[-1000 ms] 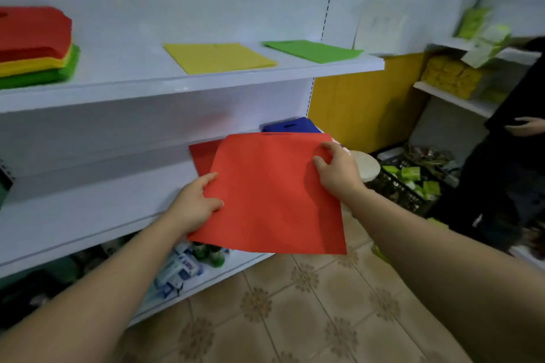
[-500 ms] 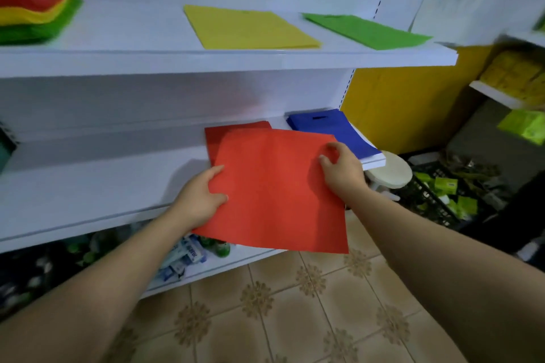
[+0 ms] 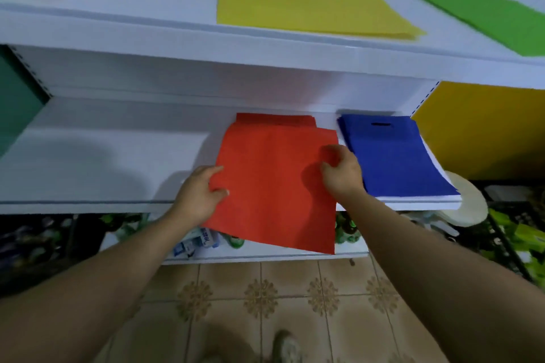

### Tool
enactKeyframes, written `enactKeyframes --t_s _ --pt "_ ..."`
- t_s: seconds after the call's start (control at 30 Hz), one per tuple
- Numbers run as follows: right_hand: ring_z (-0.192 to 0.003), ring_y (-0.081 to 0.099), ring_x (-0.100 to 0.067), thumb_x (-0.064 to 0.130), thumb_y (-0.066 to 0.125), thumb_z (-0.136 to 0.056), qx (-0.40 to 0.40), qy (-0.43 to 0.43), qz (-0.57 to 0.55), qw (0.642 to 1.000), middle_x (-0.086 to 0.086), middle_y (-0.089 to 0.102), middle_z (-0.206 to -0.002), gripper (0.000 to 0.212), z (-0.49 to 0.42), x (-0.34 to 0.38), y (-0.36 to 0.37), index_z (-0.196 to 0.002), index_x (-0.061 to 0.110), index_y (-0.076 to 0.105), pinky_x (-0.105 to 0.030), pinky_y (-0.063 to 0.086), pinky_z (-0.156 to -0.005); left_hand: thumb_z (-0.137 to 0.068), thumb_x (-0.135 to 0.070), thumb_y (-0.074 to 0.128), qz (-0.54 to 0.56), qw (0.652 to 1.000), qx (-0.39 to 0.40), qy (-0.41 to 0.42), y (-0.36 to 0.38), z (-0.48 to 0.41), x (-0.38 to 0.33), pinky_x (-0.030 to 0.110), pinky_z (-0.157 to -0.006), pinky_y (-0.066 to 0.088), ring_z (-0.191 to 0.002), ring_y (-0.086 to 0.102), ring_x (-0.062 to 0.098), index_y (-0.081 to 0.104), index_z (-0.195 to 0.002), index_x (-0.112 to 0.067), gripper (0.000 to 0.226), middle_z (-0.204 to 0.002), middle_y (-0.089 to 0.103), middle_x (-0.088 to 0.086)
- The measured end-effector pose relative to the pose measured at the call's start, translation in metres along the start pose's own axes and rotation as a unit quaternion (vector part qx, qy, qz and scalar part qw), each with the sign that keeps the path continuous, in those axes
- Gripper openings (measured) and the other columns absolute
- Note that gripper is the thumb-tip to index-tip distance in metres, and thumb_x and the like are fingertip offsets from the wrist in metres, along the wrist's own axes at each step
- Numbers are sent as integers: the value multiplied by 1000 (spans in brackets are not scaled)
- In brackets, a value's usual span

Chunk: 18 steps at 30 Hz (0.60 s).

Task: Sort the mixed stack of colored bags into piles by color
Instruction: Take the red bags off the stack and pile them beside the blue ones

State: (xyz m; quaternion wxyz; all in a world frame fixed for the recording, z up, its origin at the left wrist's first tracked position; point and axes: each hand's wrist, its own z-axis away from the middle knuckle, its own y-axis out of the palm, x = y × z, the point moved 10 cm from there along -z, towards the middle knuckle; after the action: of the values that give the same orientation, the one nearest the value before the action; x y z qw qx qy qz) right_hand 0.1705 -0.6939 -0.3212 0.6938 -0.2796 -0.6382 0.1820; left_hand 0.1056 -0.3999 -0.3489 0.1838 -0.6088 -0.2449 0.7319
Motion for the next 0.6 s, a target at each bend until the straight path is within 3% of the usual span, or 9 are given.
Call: enactKeyframes --t_s 0.2,0.33,0.47,0.53,0.6 --pt "-112 56 -25 5 50 -90 75 -16 28 997 -11 54 -129 40 -74 -31 43 -129 14 55 -21 39 -85 -83 -3 67 -58 998 7 -9 43 -38 2 16 -102 22 -133 34 20 36 -143 -8 68 -145 32 8" --pt "-113 56 -28 13 53 -90 99 -18 28 994 -11 50 -133 43 -115 -51 62 -133 15 52 -26 45 -91 -83 -5 68 -97 995 -26 -14 53 -71 3 19 -103 23 -136 31 25 32 -144 -8 71 -151 26 12" --pt "-127 42 -34 35 61 -88 149 -5 89 985 -12 30 -145 63 -129 -73 80 -144 22 35 -40 40 -103 -75 -37 77 -141 985 49 -88 76 -82 31 36 -112 23 -144 17 24 20 -151 -23 96 -159 -2 4" --pt "-135 29 -37 45 63 -85 164 -8 138 977 -13 19 -152 73 -126 -85 84 -146 26 28 -46 34 -108 -64 -60 75 -204 970 108 -73 95 -77 39 38 -116 21 -144 15 25 17 -152 -23 112 -159 -1 2" --pt "-139 21 -37 49 63 -84 178 -19 168 969 -13 12 -155 77 -121 -96 89 -147 27 25 -49 31 -110 -61 -67 70 -271 950 147 -45 112 -71 43 39 -117 19 -143 16 27 19 -151 -19 114 -158 4 5"
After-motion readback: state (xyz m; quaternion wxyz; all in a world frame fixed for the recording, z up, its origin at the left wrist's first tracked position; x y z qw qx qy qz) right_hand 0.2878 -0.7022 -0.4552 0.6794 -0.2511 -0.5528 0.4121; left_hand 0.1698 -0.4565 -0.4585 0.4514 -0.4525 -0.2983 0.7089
